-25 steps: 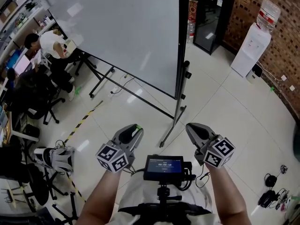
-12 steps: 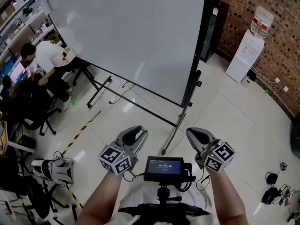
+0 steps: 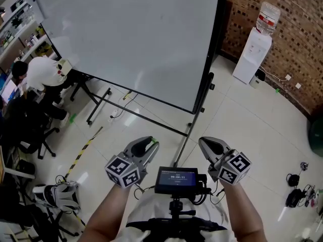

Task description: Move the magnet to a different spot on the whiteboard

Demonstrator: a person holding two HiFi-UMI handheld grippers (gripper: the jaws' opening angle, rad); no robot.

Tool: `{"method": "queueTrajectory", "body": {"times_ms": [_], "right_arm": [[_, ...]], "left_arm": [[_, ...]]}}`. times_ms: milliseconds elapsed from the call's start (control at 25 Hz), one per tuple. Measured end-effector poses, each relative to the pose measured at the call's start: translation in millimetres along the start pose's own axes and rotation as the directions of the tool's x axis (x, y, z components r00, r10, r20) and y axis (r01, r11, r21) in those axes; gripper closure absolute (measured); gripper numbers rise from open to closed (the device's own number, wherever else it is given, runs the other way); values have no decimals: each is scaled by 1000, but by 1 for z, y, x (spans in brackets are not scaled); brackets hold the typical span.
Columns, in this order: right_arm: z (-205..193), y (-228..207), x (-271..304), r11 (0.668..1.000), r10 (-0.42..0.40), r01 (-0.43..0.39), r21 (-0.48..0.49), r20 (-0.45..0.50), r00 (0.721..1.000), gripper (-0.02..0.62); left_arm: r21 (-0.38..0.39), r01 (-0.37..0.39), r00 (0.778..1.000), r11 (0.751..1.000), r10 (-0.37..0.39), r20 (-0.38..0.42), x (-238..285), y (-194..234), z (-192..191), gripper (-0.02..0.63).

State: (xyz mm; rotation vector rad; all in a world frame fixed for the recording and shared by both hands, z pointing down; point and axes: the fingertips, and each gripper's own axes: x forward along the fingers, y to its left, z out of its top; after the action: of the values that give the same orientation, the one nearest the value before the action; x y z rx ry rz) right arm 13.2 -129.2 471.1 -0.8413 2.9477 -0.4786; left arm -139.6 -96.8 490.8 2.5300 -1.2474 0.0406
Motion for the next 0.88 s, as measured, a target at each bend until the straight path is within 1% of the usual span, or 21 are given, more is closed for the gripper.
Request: {"method": "queueTrajectory", "body": {"times_ms": [240, 680, 880], "right_arm": [[-1, 3, 3, 1000, -23, 23, -8, 6, 1000, 584], [5, -4, 3, 999, -41, 41, -23, 18, 999, 584], [9, -2, 3, 998, -59, 60, -29, 21, 998, 584]], "left_arm": [[10, 19, 1000, 1000, -19, 9, 0, 2, 3, 471], [-8, 23, 999, 1000, -23, 32, 6, 8, 4, 471], [-19, 26, 999, 999, -26, 21, 7, 10, 3, 471]]}}
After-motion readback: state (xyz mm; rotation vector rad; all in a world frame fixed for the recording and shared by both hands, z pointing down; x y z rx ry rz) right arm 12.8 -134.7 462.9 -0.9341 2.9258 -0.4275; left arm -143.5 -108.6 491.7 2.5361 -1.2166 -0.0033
